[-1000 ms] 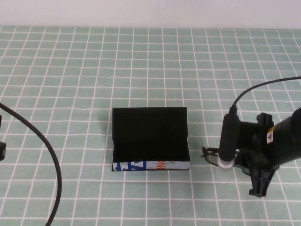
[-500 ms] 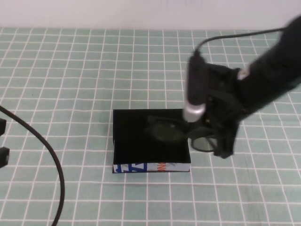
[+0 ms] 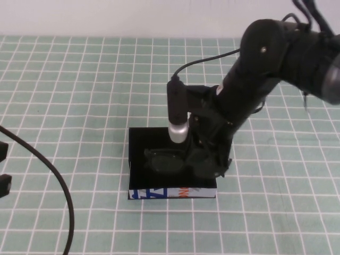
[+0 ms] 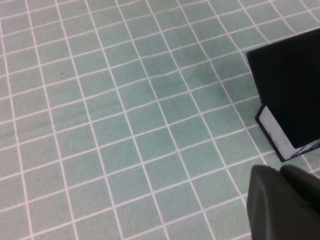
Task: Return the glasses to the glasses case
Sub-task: Place the glasses in the glasses case
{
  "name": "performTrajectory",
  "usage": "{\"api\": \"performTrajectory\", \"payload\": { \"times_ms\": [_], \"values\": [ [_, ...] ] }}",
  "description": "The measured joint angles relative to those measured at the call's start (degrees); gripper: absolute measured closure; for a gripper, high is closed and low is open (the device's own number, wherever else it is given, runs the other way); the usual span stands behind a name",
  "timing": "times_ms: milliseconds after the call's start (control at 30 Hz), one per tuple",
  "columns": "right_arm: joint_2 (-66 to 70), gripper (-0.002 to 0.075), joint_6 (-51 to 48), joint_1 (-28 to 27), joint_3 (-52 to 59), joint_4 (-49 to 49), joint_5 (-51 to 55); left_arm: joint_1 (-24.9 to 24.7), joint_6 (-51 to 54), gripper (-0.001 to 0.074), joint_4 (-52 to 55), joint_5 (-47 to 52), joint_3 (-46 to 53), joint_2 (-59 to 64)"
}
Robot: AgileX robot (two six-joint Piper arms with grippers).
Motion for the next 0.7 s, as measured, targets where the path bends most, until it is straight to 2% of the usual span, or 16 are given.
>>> {"api": "performTrajectory", "payload": {
  "times_ms": [700],
  "values": [
    [9.65, 0.0727, 0.00, 0.00, -6.46, 0.24, 0.26, -0.23, 0.00, 0.0737, 0.12, 0.13, 0.00, 0.00]
  ]
}}
